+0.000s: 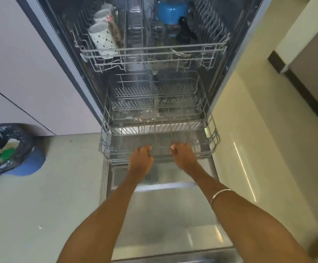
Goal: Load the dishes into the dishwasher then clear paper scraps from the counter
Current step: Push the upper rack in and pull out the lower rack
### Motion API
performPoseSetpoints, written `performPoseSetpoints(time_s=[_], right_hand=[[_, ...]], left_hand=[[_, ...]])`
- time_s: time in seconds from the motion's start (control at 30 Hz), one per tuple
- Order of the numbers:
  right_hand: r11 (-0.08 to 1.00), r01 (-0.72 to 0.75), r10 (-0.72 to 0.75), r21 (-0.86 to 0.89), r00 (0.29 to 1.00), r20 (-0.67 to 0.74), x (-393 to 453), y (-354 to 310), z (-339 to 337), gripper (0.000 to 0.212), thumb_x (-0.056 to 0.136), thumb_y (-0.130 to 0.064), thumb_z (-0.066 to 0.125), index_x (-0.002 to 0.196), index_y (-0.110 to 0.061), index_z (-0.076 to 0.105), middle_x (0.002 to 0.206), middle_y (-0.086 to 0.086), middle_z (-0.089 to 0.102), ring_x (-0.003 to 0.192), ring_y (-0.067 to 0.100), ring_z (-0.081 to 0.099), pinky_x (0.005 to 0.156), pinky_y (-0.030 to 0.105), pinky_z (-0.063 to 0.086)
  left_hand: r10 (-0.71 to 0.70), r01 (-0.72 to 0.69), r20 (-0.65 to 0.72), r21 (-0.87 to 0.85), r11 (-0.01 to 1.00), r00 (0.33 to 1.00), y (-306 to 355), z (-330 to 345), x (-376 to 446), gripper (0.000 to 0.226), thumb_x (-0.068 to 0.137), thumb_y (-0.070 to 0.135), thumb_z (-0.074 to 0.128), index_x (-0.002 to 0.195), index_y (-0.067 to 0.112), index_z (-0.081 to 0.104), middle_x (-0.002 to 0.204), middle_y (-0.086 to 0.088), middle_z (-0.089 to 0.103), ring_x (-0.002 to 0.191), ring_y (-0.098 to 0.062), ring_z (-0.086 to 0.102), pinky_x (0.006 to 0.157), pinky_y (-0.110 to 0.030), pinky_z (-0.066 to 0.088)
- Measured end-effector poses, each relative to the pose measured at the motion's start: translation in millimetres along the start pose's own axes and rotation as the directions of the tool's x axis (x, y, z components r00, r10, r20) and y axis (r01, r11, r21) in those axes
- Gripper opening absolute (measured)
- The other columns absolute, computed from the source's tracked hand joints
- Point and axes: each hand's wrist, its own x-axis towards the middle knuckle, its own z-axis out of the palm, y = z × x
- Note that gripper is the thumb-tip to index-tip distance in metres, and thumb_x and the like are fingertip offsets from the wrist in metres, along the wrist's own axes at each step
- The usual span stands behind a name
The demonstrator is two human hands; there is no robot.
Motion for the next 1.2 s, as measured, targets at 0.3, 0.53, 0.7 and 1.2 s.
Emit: performPoseSetpoints(time_s=[0.3,0.53,0.7,1.2], right_hand=[[0.995,-0.094,0.092,0.024,0.994,0.062,-91,-7,0,0.022,0.089,-0.003,0.052,0.075,-0.017,0.062,0.074,0.002,0.069,0.070,0.022,0.064,0.061,0.019,0.034],[0.992,-0.124,0.116,0.033,0.977,0.181,-156,-14,-7,0.023,0.089,-0.019,0.039,0.077,-0.023,0.058,0.078,-0.003,0.069,0.073,0.015,0.064,0.065,0.021,0.043],[0.985,-0.170,0.159,0.012,0.943,0.292,-190,-20,-13,0.022,0.092,-0.006,0.048,0.083,-0.015,0.066,0.086,-0.001,0.072,0.079,0.017,0.067,0.073,0.024,0.050],[0.925,-0.308,0.381,-0.225,0.730,0.568,-213,-65,-75,0.052,0.097,-0.014,0.045,0.149,-0.014,0.040,0.150,0.011,0.043,0.137,0.030,0.043,0.113,0.039,0.036]], left_hand=[[-0.071,0.075,0.171,-0.018,0.997,0.983,1,-5,-86,0.023,0.095,0.007,0.046,0.109,0.008,0.064,0.106,-0.021,0.066,0.099,-0.041,0.059,0.086,-0.044,0.044],[-0.088,0.098,0.343,-0.012,0.995,0.935,6,-22,-146,0.021,0.086,-0.001,0.044,0.093,0.011,0.058,0.090,-0.014,0.065,0.082,-0.034,0.060,0.073,-0.042,0.051],[-0.107,0.125,0.430,-0.014,0.992,0.897,8,-28,-180,0.020,0.087,-0.001,0.044,0.096,0.008,0.059,0.090,-0.013,0.064,0.083,-0.034,0.059,0.076,-0.045,0.052],[-0.176,0.093,0.535,0.178,0.980,0.827,52,-94,-223,0.051,0.095,0.003,0.040,0.146,0.005,0.037,0.153,-0.012,0.036,0.143,-0.029,0.030,0.118,-0.039,0.025]])
